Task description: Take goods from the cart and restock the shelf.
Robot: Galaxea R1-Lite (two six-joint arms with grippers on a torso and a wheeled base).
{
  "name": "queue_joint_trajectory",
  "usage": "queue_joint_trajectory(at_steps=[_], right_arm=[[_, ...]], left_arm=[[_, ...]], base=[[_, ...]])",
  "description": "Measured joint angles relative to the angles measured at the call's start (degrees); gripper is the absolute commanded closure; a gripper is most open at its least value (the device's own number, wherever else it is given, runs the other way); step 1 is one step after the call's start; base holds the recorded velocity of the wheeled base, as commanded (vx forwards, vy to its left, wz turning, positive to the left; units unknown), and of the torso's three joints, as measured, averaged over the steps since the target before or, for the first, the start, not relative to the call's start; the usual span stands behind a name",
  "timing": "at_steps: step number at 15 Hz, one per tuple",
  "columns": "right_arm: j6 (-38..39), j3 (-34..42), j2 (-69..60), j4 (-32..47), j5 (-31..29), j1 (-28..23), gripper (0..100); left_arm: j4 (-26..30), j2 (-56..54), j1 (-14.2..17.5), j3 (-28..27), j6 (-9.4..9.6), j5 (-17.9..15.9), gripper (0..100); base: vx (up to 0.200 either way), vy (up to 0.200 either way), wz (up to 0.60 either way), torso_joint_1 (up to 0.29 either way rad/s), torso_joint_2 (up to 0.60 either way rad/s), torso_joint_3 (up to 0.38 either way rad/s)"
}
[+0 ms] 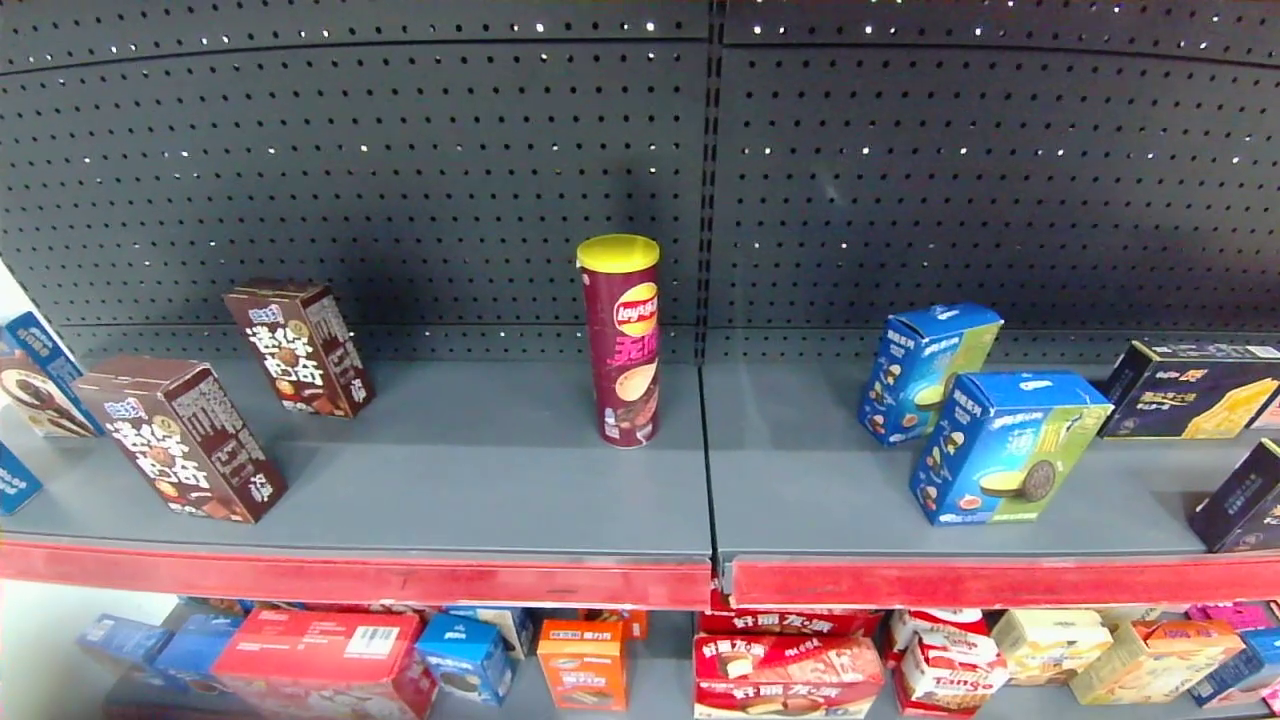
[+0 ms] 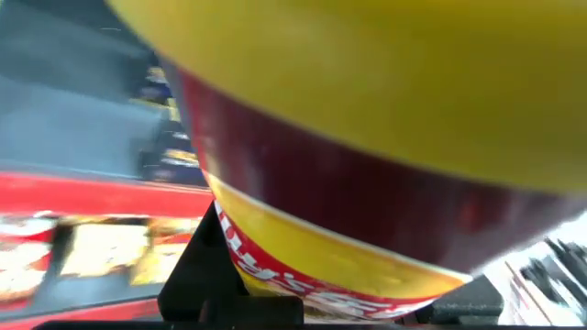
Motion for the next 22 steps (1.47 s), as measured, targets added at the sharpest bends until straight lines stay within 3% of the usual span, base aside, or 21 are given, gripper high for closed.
queue_joint_trajectory(at_steps=[2, 5, 9, 14, 18, 22], right_arm=[[1.0, -0.6, -1.3, 0.0, -2.4, -1.7, 100], [1.3, -1.4, -2.9, 0.1, -7.1, -2.2, 100], [2.6, -4.4, -3.3, 0.2, -9.4, -2.3, 100], [2.7, -9.9, -3.5, 0.3, -19.2, -2.3, 100], [2.7, -10.6, -3.8, 0.3, -20.1, -2.4, 100], [2.5, -10.3, -2.6, 0.4, -19.5, -2.2, 100]], left_arm=[[0.0, 0.0, 0.0, -1.4, -0.35, -0.1, 0], [0.4, 3.4, -1.5, -10.7, -1.89, 0.0, 0], [0.4, 13.5, -4.2, -22.0, 1.56, -0.2, 0], [-0.8, 30.9, -7.8, -30.4, 2.77, -0.5, 0], [-8.3, 43.3, -8.5, -33.4, 2.86, -5.5, 0], [-9.6, 52.4, -11.3, -33.5, 2.95, -6.3, 0]], base=[[0.0, 0.0, 0.0, 0.0, 0.0, 0.0], [0.0, 0.0, 0.0, 0.0, 0.0, 0.0], [0.0, 0.0, 0.0, 0.0, 0.0, 0.0], [0.0, 0.0, 0.0, 0.0, 0.0, 0.0], [0.0, 0.0, 0.0, 0.0, 0.0, 0.0], [0.0, 0.0, 0.0, 0.0, 0.0, 0.0]])
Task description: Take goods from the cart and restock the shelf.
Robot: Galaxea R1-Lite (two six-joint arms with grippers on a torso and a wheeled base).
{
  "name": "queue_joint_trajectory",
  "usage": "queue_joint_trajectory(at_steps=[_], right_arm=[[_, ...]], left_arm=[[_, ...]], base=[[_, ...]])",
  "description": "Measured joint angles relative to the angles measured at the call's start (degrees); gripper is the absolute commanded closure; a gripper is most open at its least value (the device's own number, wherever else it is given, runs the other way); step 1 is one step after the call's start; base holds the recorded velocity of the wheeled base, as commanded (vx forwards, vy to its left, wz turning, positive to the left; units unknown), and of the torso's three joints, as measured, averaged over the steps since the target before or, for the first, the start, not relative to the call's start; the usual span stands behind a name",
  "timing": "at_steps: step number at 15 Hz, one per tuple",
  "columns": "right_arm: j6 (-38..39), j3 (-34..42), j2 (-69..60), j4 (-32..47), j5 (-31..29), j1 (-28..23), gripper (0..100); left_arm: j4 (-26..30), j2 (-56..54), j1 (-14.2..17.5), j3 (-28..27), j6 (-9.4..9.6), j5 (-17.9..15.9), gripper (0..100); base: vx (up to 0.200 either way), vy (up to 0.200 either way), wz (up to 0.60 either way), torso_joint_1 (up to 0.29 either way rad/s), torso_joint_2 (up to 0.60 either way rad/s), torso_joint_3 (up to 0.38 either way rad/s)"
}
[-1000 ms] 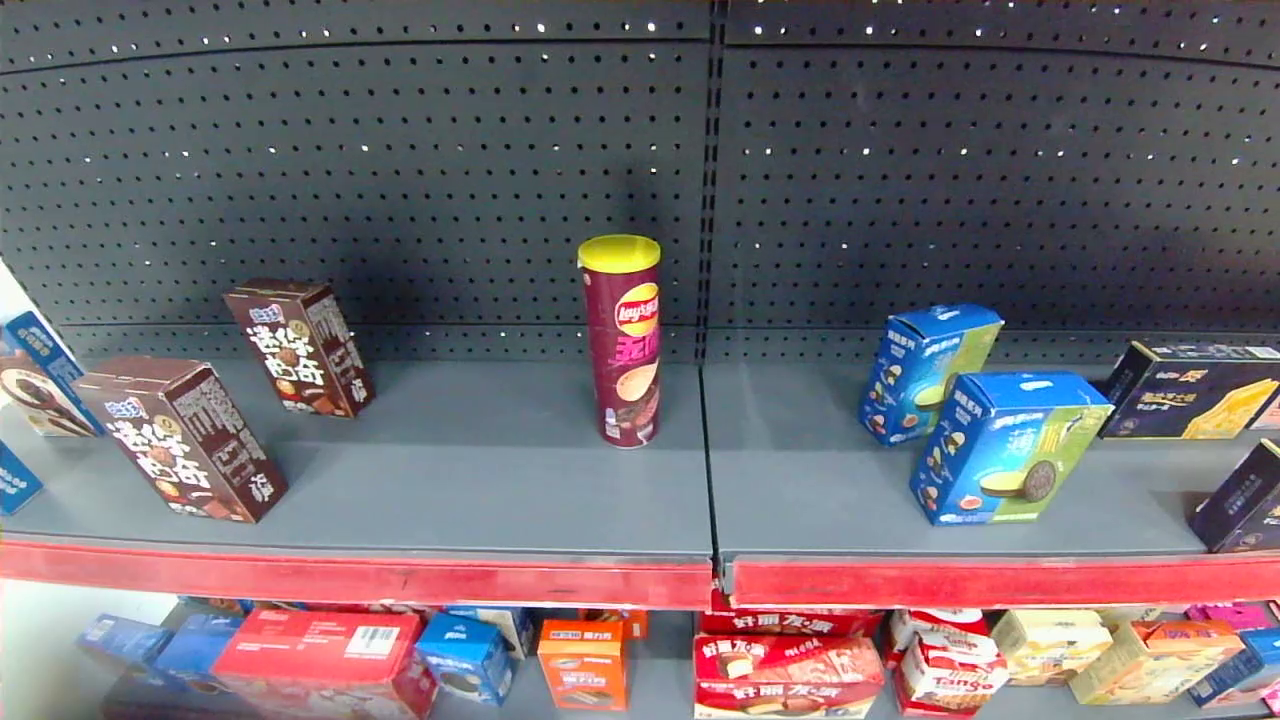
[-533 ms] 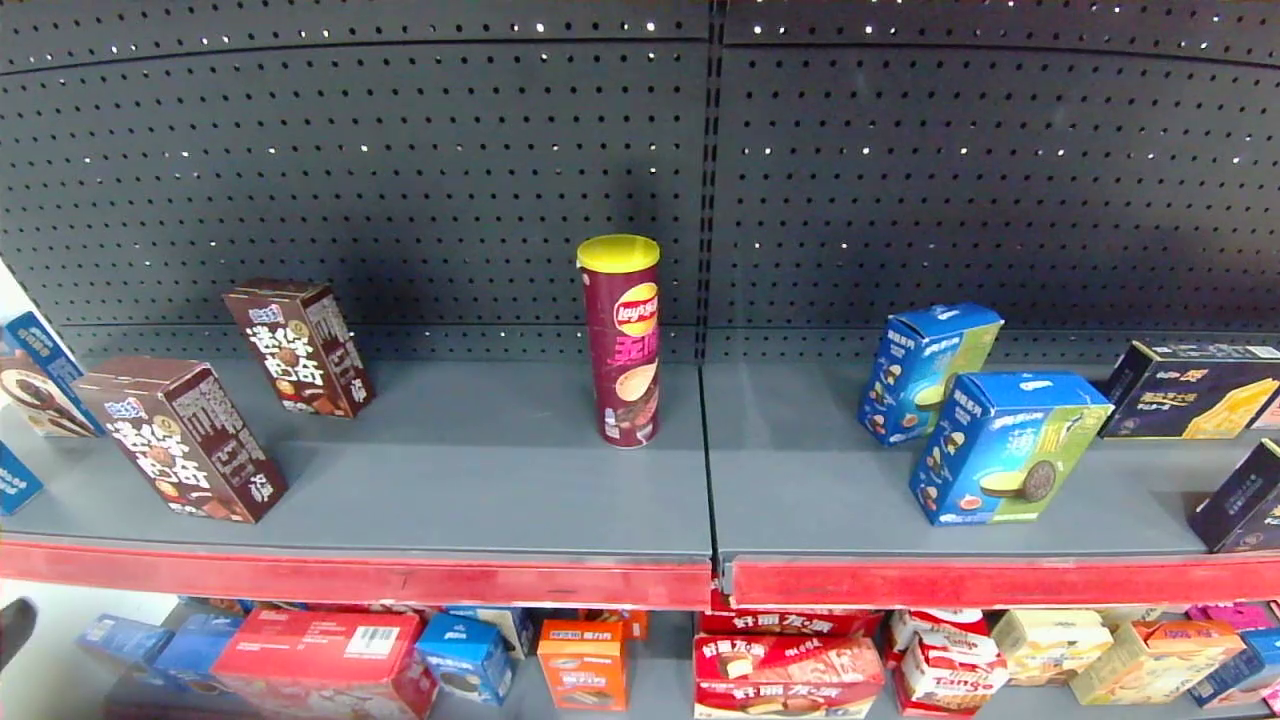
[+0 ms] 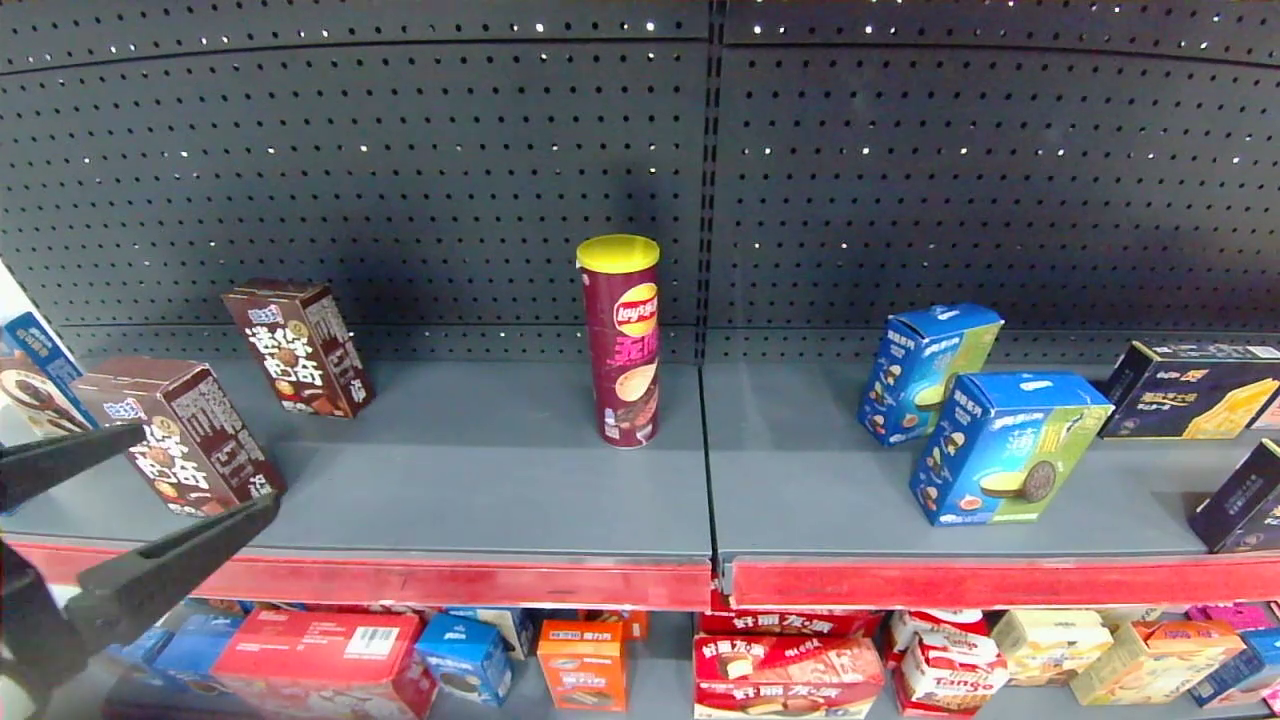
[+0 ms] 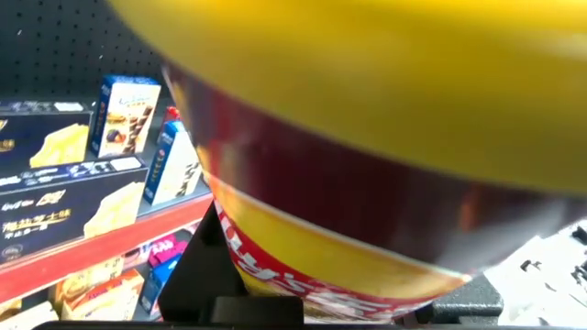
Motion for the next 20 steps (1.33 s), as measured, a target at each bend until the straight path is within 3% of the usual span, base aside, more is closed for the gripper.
queue_joint_trajectory(at_steps=[3, 8, 20], right_arm=[[0.0, 0.1, 2.1, -0.2, 0.4, 0.1, 100], [0.2, -0.2, 5.0, -0.5, 0.5, 0.1, 100], [0.2, 0.5, 7.5, -0.2, 0.5, 0.1, 100]], left_arm=[[-1.5, 8.6, -2.2, -4.1, 0.13, -0.1, 0], [-6.1, 24.2, -2.8, -16.2, 0.24, -0.1, 0], [-10.8, 44.6, -9.2, -28.2, 0.33, -0.1, 0]], base=[[0.0, 0.0, 0.0, 0.0, 0.0, 0.0], [0.0, 0.0, 0.0, 0.0, 0.0, 0.0], [0.0, 0.0, 0.0, 0.0, 0.0, 0.0]])
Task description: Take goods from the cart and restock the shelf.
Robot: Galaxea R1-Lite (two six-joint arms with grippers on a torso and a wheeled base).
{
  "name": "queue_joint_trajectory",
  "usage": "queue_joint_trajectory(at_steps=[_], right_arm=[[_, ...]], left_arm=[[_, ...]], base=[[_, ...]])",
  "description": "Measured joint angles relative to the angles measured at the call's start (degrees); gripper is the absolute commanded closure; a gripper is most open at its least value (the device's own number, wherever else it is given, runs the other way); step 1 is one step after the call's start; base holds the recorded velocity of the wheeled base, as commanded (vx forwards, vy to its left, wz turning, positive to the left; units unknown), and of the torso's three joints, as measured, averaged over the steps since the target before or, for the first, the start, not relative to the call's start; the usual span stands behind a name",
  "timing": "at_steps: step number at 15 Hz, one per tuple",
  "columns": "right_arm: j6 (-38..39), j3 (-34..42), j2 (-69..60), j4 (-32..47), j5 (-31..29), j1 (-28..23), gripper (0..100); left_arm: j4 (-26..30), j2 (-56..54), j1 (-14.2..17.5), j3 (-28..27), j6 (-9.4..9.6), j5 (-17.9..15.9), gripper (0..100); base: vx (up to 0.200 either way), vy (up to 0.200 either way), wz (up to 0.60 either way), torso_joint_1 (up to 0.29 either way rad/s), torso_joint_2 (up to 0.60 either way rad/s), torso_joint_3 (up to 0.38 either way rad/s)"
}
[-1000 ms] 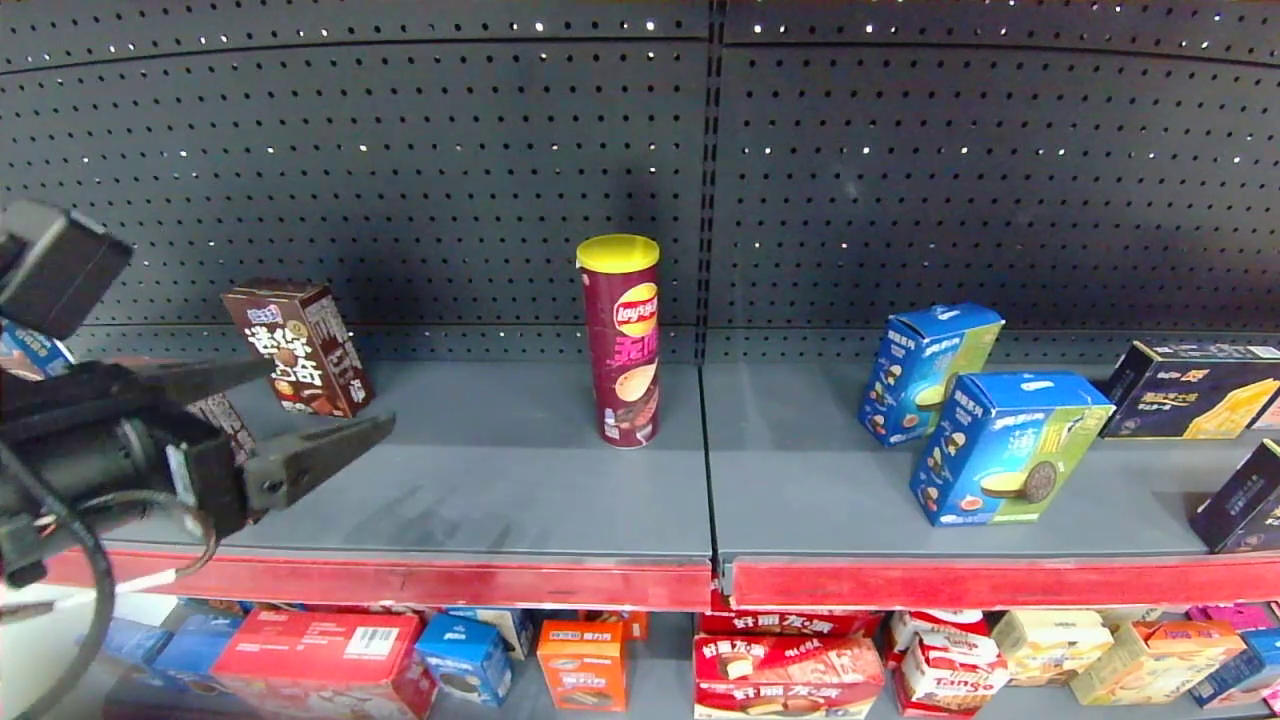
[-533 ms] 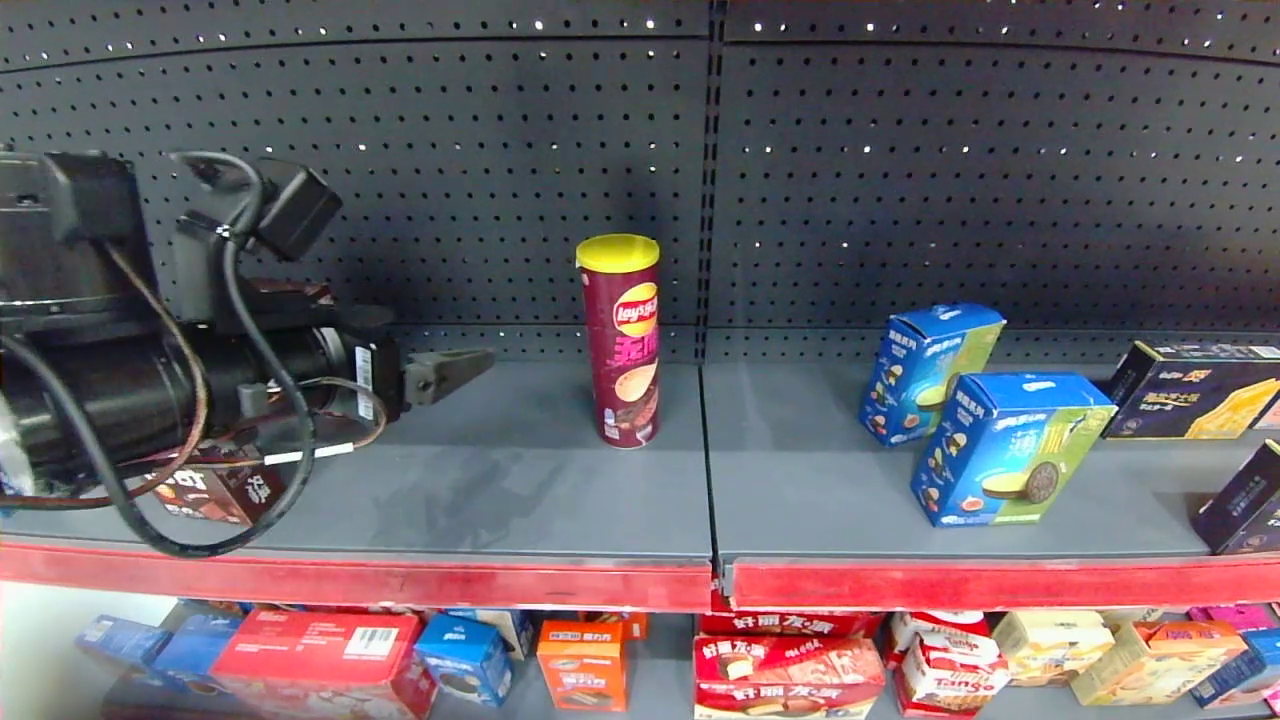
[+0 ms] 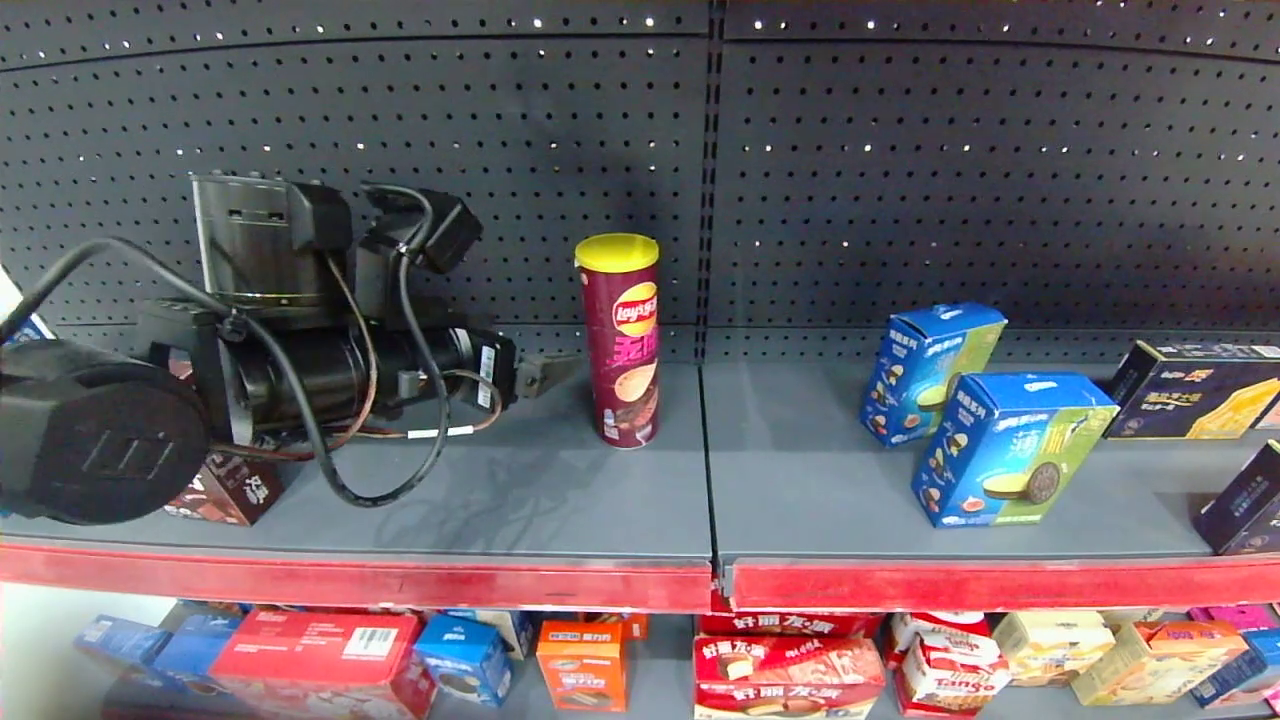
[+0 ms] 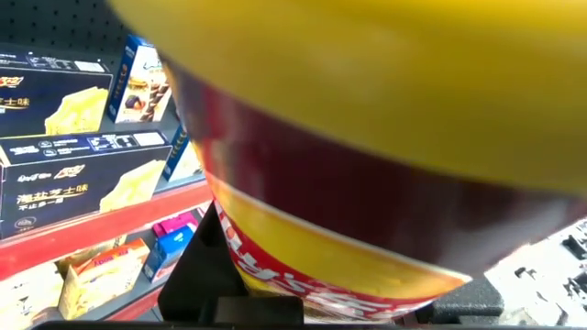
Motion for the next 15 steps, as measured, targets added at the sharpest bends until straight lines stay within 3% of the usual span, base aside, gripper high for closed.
queue_joint_trajectory(at_steps=[7, 15], right_arm=[[-0.1, 1.9, -0.2, 0.1, -0.3, 0.0, 100], [-0.1, 3.7, -1.0, 0.1, -0.9, 0.0, 100]], left_arm=[[-0.5, 7.7, -2.3, -7.5, -0.13, 0.2, 0], [-2.2, 12.9, -2.2, -12.0, -0.17, 0.4, 0]], base=[[0.0, 0.0, 0.0, 0.0, 0.0, 0.0], [0.0, 0.0, 0.0, 0.0, 0.0, 0.0]])
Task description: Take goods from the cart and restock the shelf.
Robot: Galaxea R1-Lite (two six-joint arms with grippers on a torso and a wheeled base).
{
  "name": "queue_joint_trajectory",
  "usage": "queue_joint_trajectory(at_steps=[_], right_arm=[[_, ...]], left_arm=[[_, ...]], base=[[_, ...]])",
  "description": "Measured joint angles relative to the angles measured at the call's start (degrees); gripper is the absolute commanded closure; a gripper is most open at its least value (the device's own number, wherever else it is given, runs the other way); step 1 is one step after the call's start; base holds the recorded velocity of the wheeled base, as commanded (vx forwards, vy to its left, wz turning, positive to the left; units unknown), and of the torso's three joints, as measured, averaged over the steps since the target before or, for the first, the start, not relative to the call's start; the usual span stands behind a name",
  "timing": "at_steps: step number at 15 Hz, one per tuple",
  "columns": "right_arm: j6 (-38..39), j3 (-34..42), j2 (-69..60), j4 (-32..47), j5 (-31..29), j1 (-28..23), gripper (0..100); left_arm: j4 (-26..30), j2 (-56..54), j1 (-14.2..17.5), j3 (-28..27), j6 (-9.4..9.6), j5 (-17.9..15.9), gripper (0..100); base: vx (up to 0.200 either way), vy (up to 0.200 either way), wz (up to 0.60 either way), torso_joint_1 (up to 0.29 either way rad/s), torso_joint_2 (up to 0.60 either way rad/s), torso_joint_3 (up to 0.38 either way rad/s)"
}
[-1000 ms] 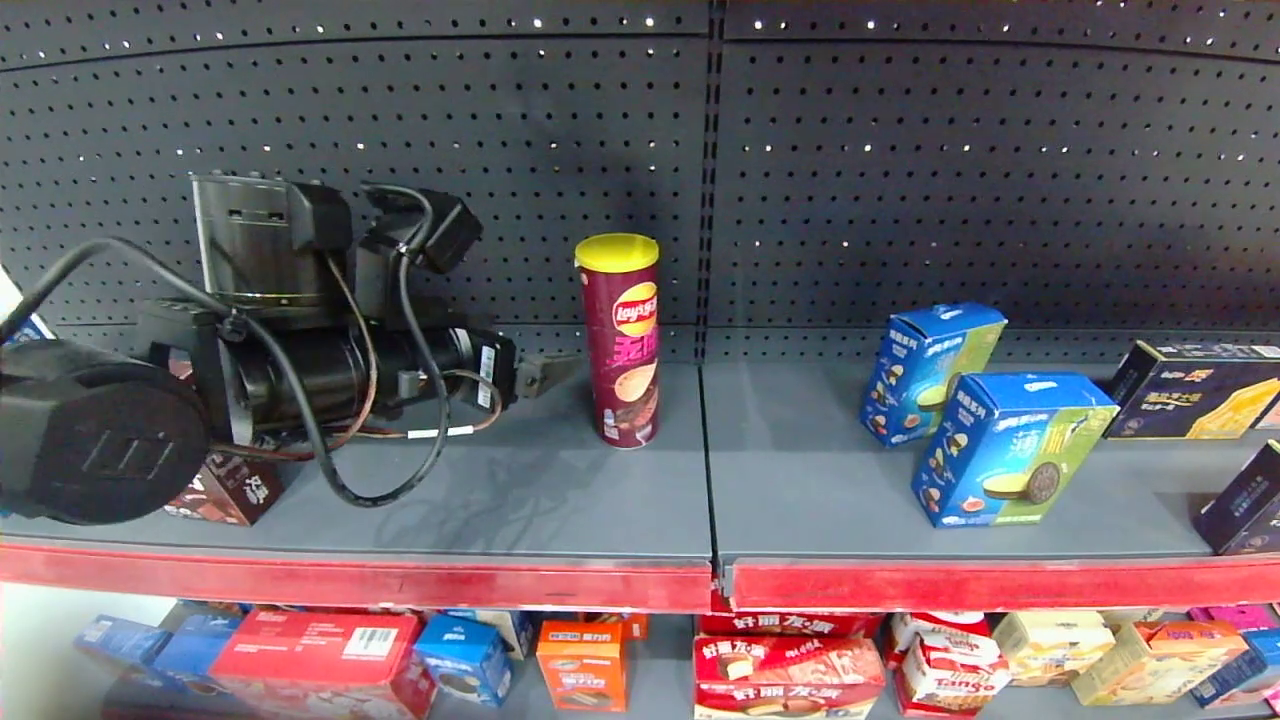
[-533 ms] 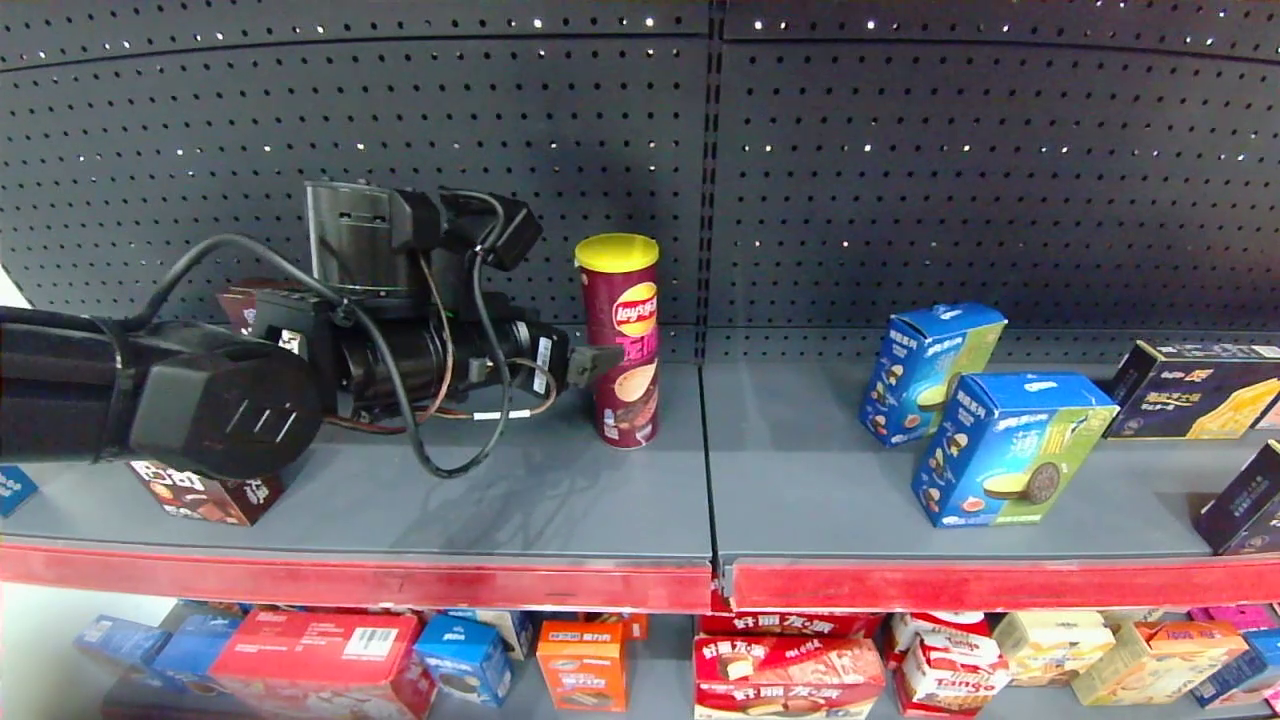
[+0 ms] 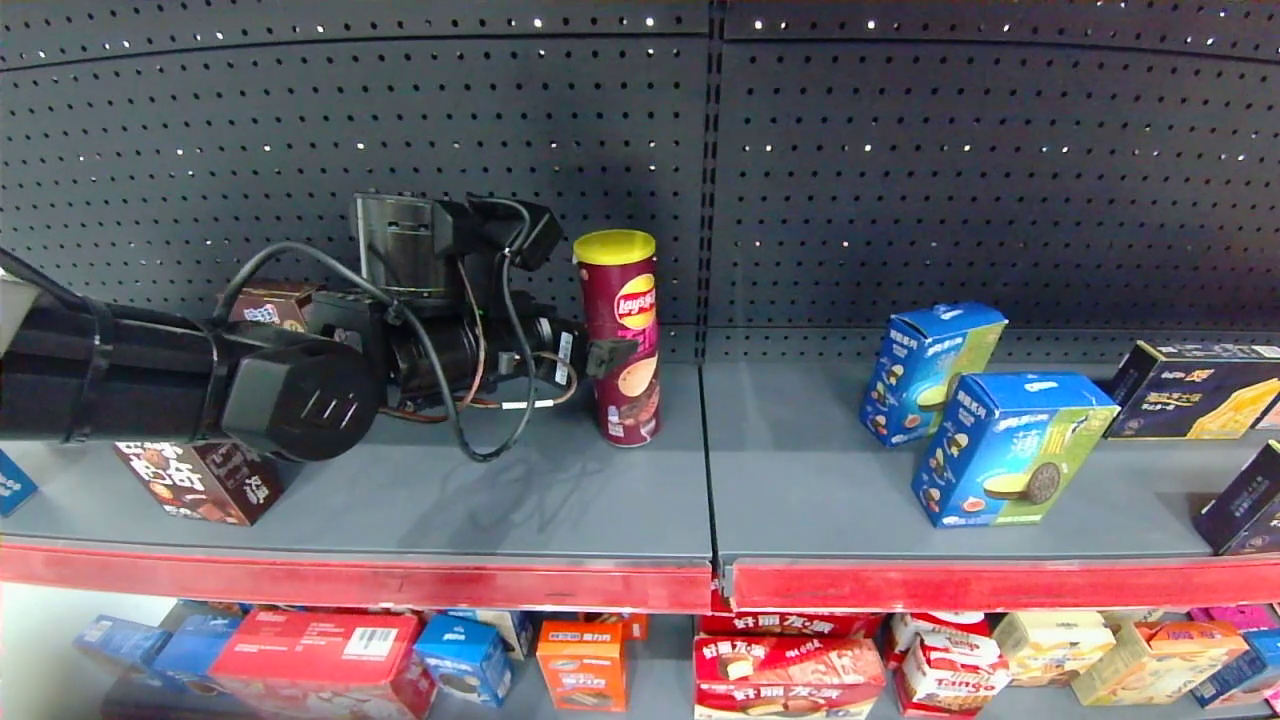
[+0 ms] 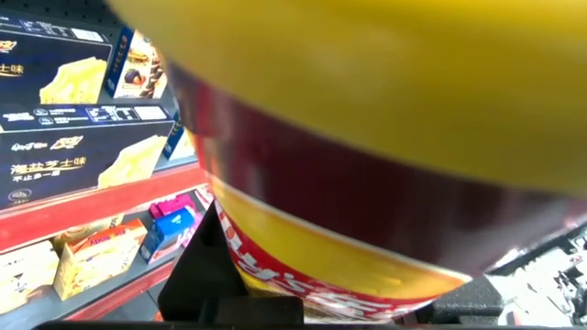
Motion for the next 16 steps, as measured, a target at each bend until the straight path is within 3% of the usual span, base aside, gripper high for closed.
queue_joint_trajectory(at_steps=[8, 16], right_arm=[[0.0, 1.7, -0.4, 0.0, 0.0, 0.0, 100], [0.0, 3.3, -1.0, 0.0, 0.0, 0.0, 100]], left_arm=[[0.0, 1.1, -1.5, -1.3, -0.27, 0.3, 0], [0.1, 5.3, -1.7, -6.2, -0.54, 0.5, 0]], base=[[0.0, 0.0, 0.0, 0.0, 0.0, 0.0], [0.0, 0.0, 0.0, 0.0, 0.0, 0.0]])
